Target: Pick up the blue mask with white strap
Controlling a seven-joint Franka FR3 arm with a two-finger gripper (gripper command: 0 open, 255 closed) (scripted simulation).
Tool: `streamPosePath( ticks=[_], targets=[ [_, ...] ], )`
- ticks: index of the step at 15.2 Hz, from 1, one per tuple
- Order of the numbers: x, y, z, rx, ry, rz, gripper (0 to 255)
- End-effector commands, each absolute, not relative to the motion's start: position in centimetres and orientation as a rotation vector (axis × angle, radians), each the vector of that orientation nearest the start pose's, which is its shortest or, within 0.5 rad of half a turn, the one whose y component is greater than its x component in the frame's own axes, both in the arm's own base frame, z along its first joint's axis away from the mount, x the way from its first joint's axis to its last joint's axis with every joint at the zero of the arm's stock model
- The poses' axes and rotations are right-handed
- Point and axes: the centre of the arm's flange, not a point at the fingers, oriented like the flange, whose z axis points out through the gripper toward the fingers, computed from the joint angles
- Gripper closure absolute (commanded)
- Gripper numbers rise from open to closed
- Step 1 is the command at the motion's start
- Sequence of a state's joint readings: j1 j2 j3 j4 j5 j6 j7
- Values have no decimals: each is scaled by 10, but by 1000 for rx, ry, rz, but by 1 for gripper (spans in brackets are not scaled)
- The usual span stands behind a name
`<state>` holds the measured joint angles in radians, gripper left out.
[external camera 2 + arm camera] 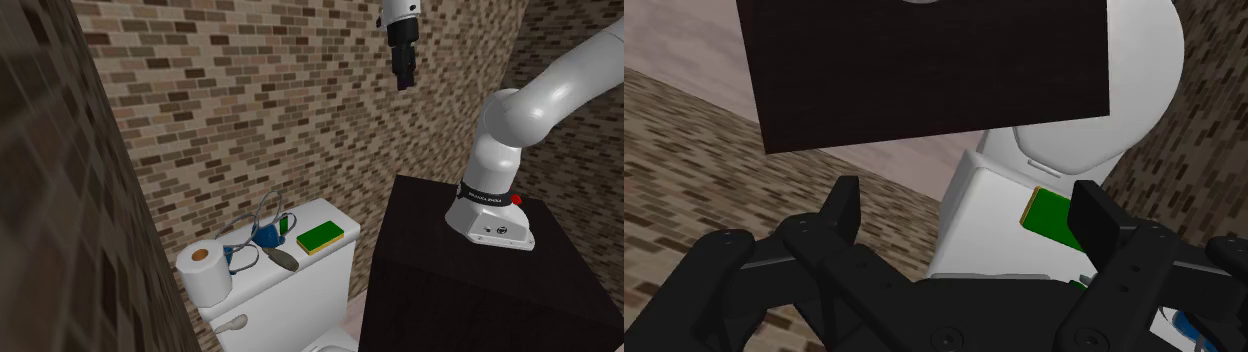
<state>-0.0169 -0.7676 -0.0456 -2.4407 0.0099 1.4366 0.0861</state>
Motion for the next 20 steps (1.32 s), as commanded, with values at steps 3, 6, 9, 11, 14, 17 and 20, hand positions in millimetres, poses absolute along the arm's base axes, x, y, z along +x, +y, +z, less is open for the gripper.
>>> streamPosePath(
  ticks=[3, 6, 9, 11, 14, 17, 20],
  targets=[
    [306, -4, 520, -3075, 219, 371, 0],
    [329, 18, 497, -3074, 242, 376, 0],
    [353, 40, 474, -3073, 266, 381, 0],
    [368, 55, 459, -3072, 281, 384, 0],
    [392, 76, 435, -3070, 305, 388, 0],
    [416, 97, 412, -3068, 328, 393, 0],
    [441, 118, 388, -3066, 352, 398, 0]
  ],
)
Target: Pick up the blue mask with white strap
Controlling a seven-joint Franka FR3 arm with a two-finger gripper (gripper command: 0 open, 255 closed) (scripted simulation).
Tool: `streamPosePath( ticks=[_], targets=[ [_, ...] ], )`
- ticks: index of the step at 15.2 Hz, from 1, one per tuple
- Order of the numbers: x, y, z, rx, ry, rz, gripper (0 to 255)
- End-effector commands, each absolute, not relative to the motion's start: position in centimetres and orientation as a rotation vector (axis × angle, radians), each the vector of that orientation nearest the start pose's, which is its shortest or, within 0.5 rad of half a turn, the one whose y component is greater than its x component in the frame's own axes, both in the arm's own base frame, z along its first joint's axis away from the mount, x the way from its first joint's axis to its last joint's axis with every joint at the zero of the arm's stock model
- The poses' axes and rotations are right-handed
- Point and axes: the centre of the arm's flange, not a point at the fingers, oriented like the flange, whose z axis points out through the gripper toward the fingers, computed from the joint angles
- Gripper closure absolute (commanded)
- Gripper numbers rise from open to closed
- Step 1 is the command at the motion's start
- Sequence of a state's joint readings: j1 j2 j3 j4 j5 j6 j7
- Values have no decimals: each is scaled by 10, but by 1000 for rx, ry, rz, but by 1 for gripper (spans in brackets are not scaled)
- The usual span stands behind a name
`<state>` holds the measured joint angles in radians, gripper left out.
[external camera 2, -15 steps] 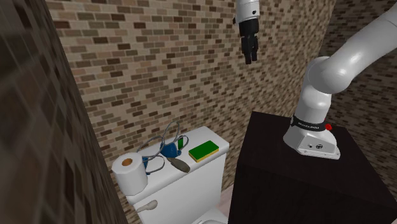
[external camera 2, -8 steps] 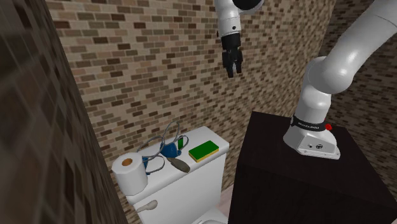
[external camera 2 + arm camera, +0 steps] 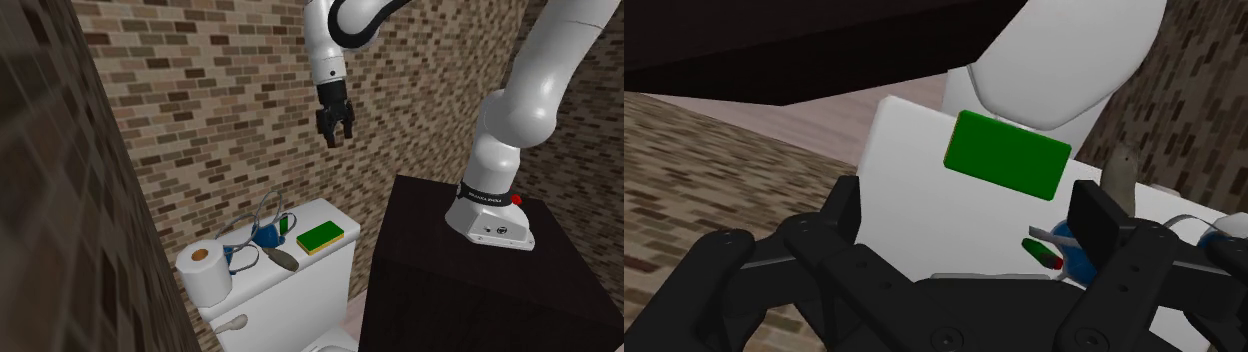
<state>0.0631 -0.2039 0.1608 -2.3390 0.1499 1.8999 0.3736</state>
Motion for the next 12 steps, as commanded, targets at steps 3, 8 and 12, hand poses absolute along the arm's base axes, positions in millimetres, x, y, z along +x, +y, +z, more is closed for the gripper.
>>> streamPosePath(
  ticks=[3, 8, 12],
  targets=[
    [465, 138, 364, -3064, 375, 402, 0],
    [507, 171, 324, -3060, 414, 410, 0],
    [541, 196, 292, -3056, 445, 416, 0]
  ],
)
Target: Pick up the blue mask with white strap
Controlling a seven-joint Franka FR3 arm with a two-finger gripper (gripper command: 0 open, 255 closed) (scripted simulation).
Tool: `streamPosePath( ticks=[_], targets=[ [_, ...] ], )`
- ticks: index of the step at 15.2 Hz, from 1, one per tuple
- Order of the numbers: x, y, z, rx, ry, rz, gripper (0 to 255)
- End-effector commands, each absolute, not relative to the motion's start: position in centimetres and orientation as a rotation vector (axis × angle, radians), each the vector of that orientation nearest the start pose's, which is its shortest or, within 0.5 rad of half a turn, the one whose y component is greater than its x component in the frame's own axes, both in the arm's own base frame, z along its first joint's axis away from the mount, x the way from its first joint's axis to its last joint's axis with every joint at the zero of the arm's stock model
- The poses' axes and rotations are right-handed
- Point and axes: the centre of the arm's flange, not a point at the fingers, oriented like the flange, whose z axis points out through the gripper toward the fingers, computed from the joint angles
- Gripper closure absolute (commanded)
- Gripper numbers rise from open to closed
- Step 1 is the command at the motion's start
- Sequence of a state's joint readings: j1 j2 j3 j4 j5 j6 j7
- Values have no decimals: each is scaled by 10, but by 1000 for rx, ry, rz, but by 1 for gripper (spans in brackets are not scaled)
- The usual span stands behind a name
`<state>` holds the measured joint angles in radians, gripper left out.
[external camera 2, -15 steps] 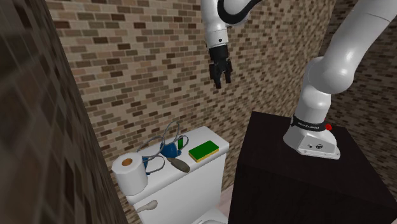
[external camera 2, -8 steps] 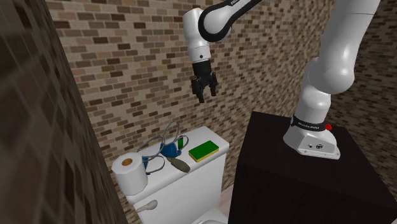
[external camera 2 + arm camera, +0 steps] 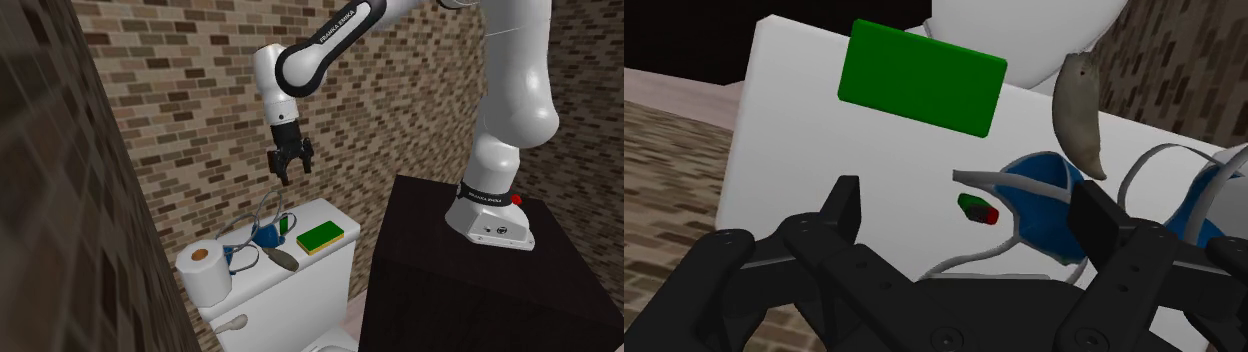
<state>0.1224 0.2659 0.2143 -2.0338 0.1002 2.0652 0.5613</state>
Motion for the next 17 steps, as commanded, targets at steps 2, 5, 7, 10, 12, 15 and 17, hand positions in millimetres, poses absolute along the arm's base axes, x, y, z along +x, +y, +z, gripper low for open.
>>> streamPosePath(
  ticks=[2, 5, 7, 10, 12, 15, 17],
  targets=[
    [558, 209, 275, -3054, 461, 419, 0],
    [583, 227, 251, -3051, 484, 423, 0],
    [600, 239, 234, -3049, 500, 426, 0],
    [626, 256, 210, -3045, 523, 431, 0],
    [643, 268, 193, -3043, 539, 434, 0],
    [656, 276, 176, -3041, 550, 436, 0],
    [656, 276, 166, -3041, 550, 436, 0]
  ],
)
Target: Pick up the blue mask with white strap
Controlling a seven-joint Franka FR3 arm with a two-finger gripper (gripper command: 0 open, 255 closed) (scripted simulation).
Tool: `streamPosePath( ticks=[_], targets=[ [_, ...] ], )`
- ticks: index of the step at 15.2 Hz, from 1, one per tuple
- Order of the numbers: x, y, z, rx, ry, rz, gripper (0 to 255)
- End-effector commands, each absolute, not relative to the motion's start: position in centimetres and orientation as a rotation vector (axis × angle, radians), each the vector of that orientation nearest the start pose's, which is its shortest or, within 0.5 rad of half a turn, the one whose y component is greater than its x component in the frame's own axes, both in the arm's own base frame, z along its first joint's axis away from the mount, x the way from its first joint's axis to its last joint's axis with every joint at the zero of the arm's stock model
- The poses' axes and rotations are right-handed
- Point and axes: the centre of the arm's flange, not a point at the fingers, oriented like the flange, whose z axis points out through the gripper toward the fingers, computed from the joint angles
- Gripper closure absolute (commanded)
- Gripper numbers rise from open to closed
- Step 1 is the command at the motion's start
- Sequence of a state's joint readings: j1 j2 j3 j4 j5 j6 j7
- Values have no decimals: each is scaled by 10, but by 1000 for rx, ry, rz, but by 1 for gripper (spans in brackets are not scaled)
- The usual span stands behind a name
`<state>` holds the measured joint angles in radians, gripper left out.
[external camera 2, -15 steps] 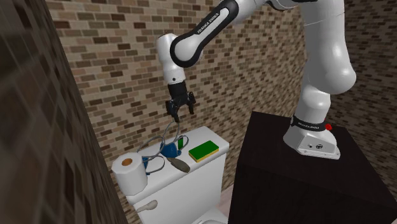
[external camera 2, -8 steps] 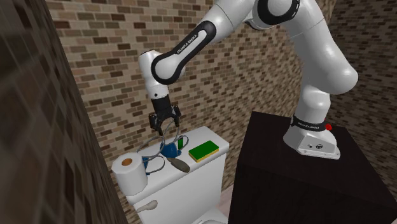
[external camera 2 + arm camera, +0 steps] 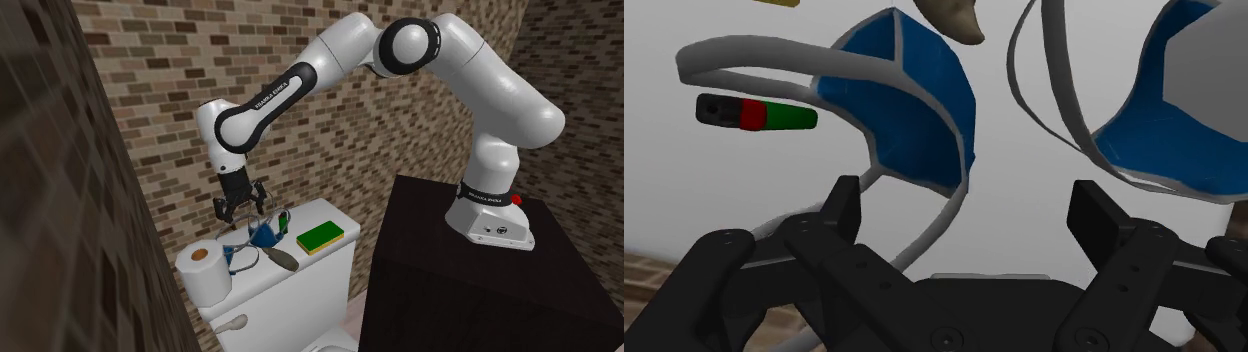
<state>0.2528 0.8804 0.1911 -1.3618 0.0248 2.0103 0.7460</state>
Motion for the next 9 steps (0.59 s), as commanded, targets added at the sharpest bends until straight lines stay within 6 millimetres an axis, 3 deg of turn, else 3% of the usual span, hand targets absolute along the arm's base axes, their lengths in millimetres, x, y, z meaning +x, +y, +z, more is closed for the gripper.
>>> streamPosePath(
  ticks=[1, 4, 6, 7, 9],
  targets=[
    [656, 276, 160, -3041, 550, 436, 0],
    [656, 276, 142, -3041, 550, 436, 0],
    [656, 276, 142, -3041, 550, 436, 0],
    [658, 276, 142, -3042, 550, 436, 255],
    [658, 278, 143, -3041, 550, 436, 255]
  ],
)
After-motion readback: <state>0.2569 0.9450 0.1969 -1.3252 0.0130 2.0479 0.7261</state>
